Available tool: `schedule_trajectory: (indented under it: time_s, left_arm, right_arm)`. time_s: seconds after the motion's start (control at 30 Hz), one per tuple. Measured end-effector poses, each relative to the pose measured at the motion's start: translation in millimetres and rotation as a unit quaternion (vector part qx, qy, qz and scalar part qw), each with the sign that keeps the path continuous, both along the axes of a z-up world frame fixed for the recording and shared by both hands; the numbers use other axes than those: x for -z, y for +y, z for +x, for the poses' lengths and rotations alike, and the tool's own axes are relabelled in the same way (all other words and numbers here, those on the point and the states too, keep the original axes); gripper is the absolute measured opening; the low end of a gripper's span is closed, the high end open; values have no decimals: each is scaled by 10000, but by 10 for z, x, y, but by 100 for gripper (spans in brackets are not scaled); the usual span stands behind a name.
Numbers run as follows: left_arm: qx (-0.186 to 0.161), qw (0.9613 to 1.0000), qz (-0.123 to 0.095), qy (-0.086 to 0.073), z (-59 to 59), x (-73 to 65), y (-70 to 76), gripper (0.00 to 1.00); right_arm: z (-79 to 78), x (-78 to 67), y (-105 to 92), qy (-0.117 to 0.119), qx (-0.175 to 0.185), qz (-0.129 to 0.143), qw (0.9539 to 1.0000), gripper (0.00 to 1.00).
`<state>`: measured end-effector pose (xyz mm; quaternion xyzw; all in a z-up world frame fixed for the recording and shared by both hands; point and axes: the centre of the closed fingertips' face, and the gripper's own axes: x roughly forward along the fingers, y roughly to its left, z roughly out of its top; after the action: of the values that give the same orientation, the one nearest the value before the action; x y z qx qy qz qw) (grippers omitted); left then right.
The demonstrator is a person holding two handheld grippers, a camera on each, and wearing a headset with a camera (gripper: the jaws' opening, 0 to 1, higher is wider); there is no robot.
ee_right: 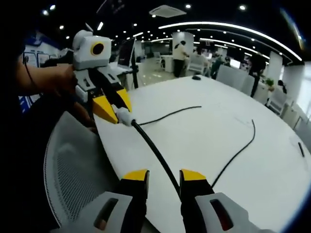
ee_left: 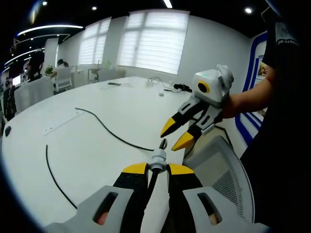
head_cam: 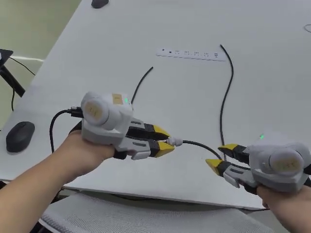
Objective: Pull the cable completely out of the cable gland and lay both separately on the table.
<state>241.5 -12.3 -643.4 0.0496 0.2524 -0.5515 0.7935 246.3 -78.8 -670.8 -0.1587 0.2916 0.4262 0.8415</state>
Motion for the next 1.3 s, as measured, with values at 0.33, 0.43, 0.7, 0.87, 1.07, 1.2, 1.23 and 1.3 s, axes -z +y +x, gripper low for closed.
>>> schedule_trajectory:
  time_s: [0.33,0.43,0.7,0.87,1.07,1.2,1.23,1.3]
  left_arm:
    - [56,9999,86,39,-36,33,5,15]
    - [78,9999,80,-43,-39,18,2,15]
    - [92,9999,93,-27,-55,36,3,15]
    - [152,9998,128,-30,-72,45,-10,15]
    - [144,9998,122,-16,-87,44,-6,15]
    - [123,9998,114,-48,-79,39,2,15]
    - [118,9999,111,-51,-78,38,4,15]
    - [116,9999,120,-46,-82,45,11,15]
  right_arm:
    - [-24,-214,433,-604,-733,-285,9951,11]
    - [-32,-214,469,-644,-865,-394,9934,10]
    - [-55,-163,496,-876,-1111,-770,9869,7]
    - [-64,-163,519,-942,-1124,-770,9862,3]
    - [-72,-158,516,-808,-1067,-669,9887,3]
    - [-62,-153,505,-828,-1004,-644,9894,2]
    - [-59,-147,500,-817,-983,-635,9898,2]
    - [-58,-127,490,-717,-921,-560,9916,2]
